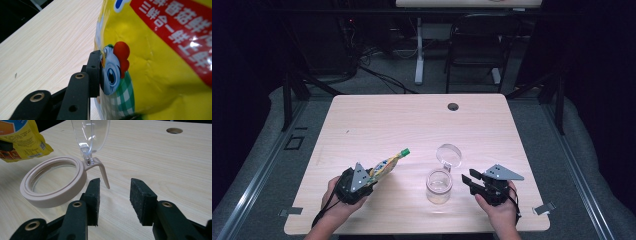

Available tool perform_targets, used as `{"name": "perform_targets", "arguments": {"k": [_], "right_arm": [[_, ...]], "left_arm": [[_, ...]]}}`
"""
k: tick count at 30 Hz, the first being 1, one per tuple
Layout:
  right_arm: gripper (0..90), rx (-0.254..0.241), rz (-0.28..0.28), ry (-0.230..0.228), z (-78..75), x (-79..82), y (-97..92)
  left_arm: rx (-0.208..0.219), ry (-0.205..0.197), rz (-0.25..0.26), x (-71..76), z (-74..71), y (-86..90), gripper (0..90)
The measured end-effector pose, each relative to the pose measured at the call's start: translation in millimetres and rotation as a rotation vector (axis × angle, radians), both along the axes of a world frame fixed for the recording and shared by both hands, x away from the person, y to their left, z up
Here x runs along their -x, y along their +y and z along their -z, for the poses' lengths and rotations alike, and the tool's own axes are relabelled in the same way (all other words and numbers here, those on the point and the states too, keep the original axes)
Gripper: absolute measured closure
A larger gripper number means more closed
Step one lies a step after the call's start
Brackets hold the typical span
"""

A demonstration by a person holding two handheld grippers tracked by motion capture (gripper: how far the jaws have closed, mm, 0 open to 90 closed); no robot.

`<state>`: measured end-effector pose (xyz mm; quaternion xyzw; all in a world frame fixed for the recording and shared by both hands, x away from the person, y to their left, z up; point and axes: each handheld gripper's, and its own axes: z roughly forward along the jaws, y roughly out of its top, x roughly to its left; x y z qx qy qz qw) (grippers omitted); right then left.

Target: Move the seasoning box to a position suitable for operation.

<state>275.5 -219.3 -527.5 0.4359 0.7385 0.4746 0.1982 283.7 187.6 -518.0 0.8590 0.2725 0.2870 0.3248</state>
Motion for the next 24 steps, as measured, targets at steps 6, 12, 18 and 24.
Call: {"name": "perform_targets", "arguments": {"k": [6,12,18,24], "right_arm": [[58.5,0.012,0.003,0.015,1.5,-1.4,1.8],[56.2,0.015,-0.006,0.022,2.8,-1.5,2.8],[56.0,0.039,-0.018,0.008,2.3,-0.1,5.6],[54.9,0.04,-0.015,-0.015,0.7,1.7,4.7]], "left_arm": [[-0.05,-0.035,-0.002,4.0,2.7,-7.4,66.7],[-0.132,-0.09,-0.005,7.5,3.3,-16.5,66.7],[-0.165,-0.111,0.007,7.3,3.0,-22.7,66.7],[-0.194,-0.137,0.015,2.7,2.1,-31.2,66.7]]}}
